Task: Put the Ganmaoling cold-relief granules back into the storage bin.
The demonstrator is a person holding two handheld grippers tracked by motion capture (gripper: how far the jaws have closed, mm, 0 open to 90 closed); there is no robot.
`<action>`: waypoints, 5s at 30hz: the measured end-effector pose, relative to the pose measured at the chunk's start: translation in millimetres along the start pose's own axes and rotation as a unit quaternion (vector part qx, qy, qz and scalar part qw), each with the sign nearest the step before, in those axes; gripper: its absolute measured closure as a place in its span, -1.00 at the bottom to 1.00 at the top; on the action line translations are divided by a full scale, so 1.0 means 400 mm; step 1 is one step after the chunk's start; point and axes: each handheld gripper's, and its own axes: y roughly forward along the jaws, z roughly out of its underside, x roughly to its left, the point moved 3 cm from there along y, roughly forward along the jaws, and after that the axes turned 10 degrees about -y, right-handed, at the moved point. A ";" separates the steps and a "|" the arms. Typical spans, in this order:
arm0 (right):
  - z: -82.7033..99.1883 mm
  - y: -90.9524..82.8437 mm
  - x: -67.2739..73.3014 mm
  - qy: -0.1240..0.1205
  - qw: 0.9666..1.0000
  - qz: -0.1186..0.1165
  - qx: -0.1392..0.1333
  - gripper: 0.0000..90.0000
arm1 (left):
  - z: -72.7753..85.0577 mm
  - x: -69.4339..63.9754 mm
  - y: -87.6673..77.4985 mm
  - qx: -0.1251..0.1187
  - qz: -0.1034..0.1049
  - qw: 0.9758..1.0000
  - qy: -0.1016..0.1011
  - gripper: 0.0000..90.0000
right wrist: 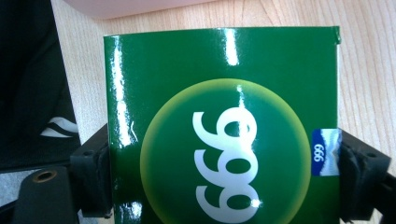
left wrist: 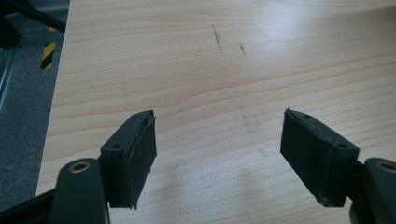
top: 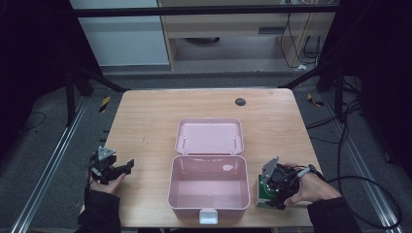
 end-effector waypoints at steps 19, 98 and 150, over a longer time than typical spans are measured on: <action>-0.009 -0.086 -0.002 0.026 0.999 0.021 -0.024 -0.64 | 0.000 0.000 0.000 0.002 0.000 1.000 0.001 -0.42; -0.316 -0.343 -0.014 -0.036 0.996 0.056 -0.058 -0.64 | -0.002 0.001 -0.001 0.003 0.000 1.000 0.000 -0.43; -0.381 -0.165 -0.010 -0.097 0.995 0.023 -0.022 -0.64 | -0.004 0.004 -0.004 0.000 0.000 1.000 -0.001 -0.43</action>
